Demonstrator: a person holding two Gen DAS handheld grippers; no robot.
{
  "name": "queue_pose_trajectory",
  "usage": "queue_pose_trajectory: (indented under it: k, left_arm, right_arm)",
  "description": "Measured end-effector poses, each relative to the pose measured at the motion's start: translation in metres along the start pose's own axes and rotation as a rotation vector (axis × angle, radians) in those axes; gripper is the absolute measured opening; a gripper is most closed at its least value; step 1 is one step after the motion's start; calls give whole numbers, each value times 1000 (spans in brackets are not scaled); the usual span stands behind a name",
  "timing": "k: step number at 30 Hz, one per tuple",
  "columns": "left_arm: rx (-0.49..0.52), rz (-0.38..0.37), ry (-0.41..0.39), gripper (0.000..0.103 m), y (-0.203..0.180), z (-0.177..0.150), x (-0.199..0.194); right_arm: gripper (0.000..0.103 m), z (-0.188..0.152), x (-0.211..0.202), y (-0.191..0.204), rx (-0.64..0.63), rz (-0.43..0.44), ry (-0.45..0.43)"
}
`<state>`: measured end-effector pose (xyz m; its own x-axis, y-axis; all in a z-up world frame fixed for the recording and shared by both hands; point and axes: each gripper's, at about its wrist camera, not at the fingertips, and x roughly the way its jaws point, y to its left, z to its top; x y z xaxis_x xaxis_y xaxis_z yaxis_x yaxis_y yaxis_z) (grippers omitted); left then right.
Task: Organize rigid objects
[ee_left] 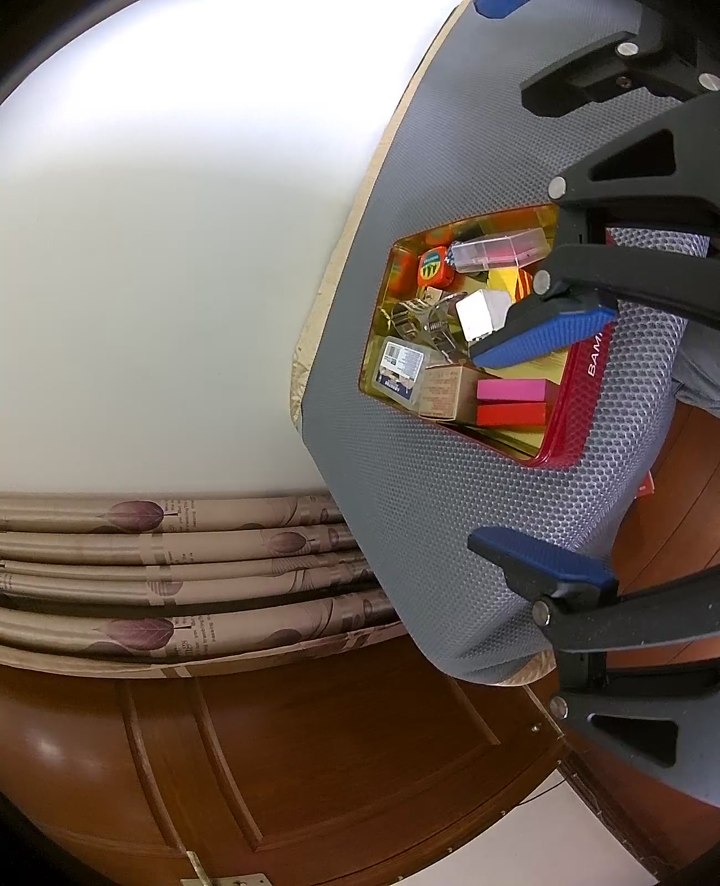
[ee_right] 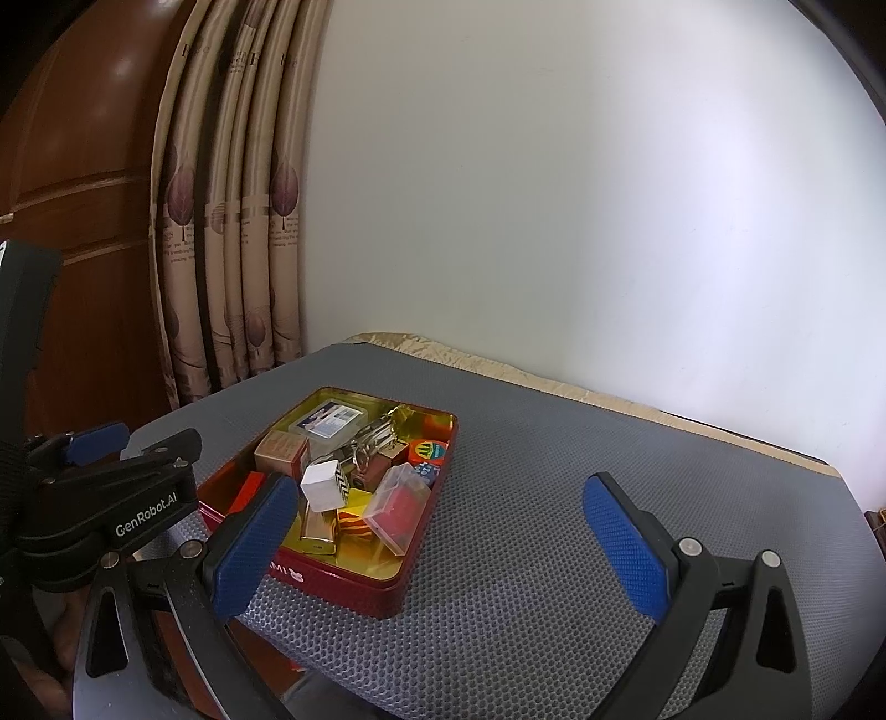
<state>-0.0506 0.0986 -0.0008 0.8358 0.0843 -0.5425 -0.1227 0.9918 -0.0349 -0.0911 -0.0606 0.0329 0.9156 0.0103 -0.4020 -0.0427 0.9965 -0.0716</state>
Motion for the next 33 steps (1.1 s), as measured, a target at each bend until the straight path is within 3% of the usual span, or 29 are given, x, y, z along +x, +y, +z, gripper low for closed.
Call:
queue_pose_trajectory:
  k: [33]
  left_arm:
    - [16, 1, -24, 62, 0, 1, -1]
  right_arm:
    - [102, 0, 2, 1, 0, 8, -1]
